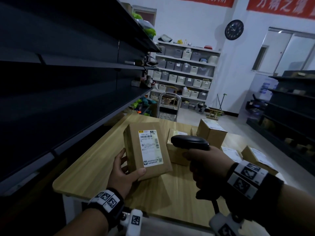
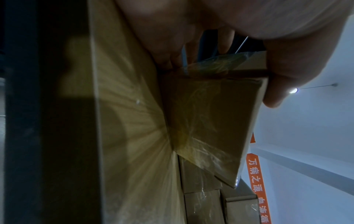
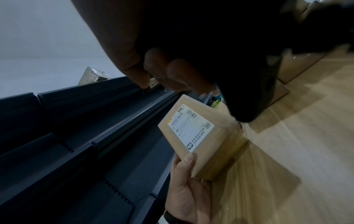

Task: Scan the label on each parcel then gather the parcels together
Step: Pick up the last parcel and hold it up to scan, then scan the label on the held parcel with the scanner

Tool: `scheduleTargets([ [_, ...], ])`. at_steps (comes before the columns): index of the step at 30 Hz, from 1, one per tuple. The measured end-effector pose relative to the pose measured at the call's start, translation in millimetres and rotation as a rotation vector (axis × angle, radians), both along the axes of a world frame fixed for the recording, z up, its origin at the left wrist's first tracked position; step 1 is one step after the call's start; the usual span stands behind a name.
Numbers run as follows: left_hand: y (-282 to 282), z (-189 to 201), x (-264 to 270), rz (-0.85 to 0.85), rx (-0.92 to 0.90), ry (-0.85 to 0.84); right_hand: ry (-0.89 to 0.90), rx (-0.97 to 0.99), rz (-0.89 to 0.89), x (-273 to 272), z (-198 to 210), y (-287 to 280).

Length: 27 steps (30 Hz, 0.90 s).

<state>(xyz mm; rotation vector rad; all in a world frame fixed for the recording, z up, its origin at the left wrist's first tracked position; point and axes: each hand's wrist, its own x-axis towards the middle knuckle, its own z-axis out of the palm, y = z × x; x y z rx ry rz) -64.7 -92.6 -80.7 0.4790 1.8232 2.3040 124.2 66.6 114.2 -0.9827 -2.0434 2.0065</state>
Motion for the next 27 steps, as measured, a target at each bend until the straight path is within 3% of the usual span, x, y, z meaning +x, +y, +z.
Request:
scheduleTargets([
  [27, 2.4, -0.2, -0.5, 0.007, -0.049, 0.01, 0.014, 0.001, 0.039, 21.4, 4.7, 2.8],
])
